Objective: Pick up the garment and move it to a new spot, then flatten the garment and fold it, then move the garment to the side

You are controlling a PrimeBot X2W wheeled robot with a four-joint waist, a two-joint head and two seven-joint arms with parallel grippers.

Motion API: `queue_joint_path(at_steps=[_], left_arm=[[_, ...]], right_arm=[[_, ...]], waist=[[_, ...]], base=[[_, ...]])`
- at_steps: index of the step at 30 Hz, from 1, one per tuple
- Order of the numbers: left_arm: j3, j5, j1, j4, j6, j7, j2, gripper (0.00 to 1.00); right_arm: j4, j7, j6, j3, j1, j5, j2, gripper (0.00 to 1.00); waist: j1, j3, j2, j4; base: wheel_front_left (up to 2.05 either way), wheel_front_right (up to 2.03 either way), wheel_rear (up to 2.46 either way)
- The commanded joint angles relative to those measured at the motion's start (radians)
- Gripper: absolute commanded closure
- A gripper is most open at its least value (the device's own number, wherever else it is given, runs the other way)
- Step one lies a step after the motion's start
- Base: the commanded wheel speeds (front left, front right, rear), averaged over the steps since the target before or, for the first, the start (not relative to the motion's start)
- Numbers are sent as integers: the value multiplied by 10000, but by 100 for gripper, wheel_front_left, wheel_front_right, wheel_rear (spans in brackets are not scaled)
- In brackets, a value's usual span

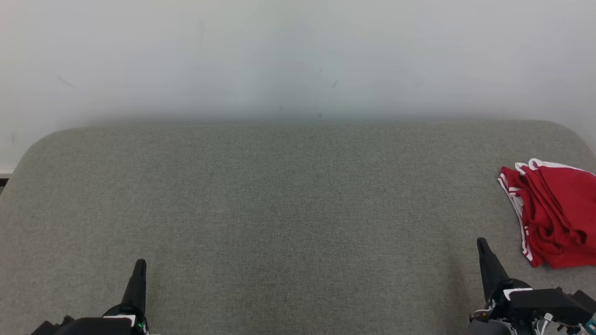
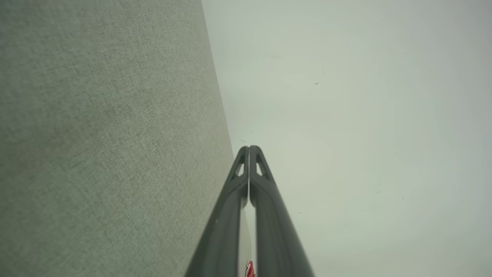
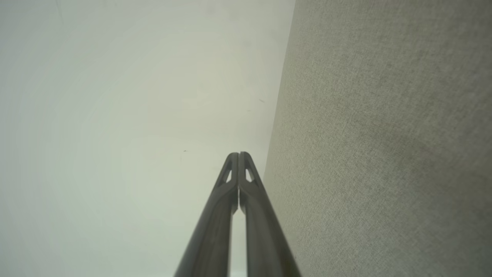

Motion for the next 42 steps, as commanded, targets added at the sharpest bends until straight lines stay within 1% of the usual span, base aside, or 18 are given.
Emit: queue_joint_path(at_steps=[1,15,42], left_arm=[[32,-195,-126,-56,-85,61,53,100],[56,-1088,-253,-48,-73,276,53,100],[50,-1068,-257,-52,-73,281,53,100]], right_arm=[[-91,40,10,-36,-145,140,-2,100],[-164,232,11,-144,-152,1099,-1,100],[-152,220,11,-135,-144,1043,-1,100]], waist=[[-1,2,-1,2],[-1,67,-1,30],[-1,68,-1,31]], base=[[0,0,0],[0,0,0],[0,0,0]])
